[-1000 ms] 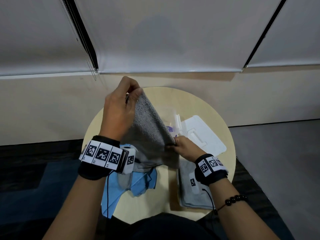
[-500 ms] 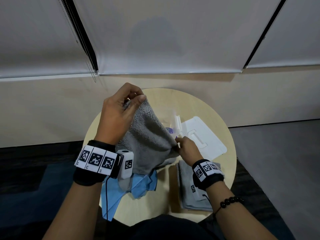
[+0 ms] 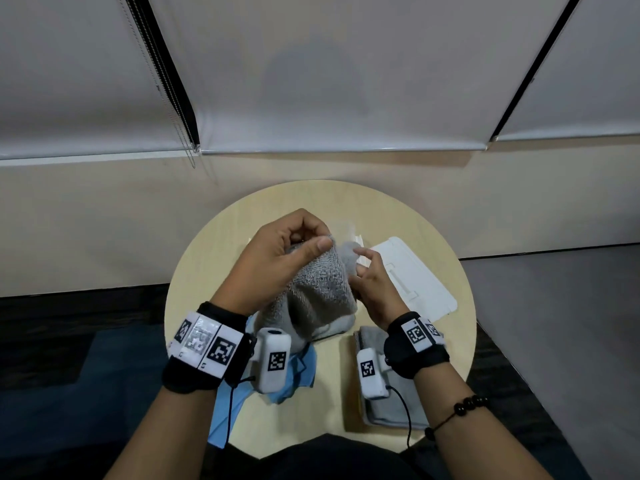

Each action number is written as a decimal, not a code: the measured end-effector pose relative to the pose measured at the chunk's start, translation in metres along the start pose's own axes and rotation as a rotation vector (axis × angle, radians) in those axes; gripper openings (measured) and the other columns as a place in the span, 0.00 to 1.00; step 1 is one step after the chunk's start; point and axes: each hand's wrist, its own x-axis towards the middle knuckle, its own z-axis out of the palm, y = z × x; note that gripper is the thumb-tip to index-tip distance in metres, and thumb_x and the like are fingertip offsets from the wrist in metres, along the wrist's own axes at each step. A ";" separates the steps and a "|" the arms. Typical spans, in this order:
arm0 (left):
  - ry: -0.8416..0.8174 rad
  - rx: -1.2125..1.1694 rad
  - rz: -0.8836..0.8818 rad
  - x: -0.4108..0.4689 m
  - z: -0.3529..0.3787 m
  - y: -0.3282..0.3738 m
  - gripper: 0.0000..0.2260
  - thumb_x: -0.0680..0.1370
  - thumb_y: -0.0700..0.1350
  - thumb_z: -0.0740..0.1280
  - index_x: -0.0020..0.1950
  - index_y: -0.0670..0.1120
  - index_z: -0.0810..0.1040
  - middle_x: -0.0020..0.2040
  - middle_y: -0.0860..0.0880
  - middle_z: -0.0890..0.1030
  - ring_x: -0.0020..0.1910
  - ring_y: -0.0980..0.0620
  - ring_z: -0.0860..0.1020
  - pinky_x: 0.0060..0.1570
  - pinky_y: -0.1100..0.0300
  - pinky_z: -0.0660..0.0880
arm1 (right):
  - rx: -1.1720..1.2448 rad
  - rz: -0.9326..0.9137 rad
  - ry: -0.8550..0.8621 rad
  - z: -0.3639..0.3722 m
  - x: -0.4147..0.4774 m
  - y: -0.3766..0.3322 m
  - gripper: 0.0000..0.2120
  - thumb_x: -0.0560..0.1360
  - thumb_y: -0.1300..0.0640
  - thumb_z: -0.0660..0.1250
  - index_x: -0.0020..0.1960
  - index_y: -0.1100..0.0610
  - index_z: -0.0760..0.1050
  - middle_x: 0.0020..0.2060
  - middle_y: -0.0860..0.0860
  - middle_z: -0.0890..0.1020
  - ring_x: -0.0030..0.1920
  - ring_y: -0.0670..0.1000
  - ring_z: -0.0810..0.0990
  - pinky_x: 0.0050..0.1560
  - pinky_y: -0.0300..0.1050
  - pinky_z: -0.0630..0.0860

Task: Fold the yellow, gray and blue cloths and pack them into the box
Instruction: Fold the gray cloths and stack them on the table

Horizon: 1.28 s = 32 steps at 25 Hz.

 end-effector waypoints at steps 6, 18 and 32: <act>0.212 0.107 -0.145 0.012 0.010 -0.045 0.02 0.80 0.46 0.69 0.48 0.50 0.78 0.42 0.53 0.81 0.37 0.56 0.76 0.40 0.61 0.71 | 0.086 -0.242 -0.318 0.010 -0.012 -0.031 0.25 0.76 0.77 0.60 0.69 0.61 0.67 0.58 0.61 0.83 0.54 0.55 0.84 0.51 0.47 0.81; 0.434 0.090 -0.153 0.022 0.008 -0.059 0.03 0.82 0.47 0.67 0.51 0.49 0.78 0.49 0.51 0.83 0.40 0.53 0.80 0.41 0.57 0.76 | -0.413 -0.515 -0.348 0.015 -0.028 -0.049 0.33 0.72 0.70 0.56 0.73 0.50 0.68 0.70 0.48 0.75 0.71 0.49 0.74 0.71 0.59 0.71; 0.692 0.015 -0.060 0.023 -0.017 -0.046 0.05 0.80 0.46 0.68 0.47 0.55 0.75 0.44 0.53 0.80 0.43 0.55 0.78 0.47 0.60 0.75 | -0.676 -0.528 -0.235 -0.013 -0.024 -0.050 0.11 0.81 0.64 0.59 0.51 0.51 0.76 0.44 0.42 0.80 0.43 0.38 0.78 0.45 0.37 0.72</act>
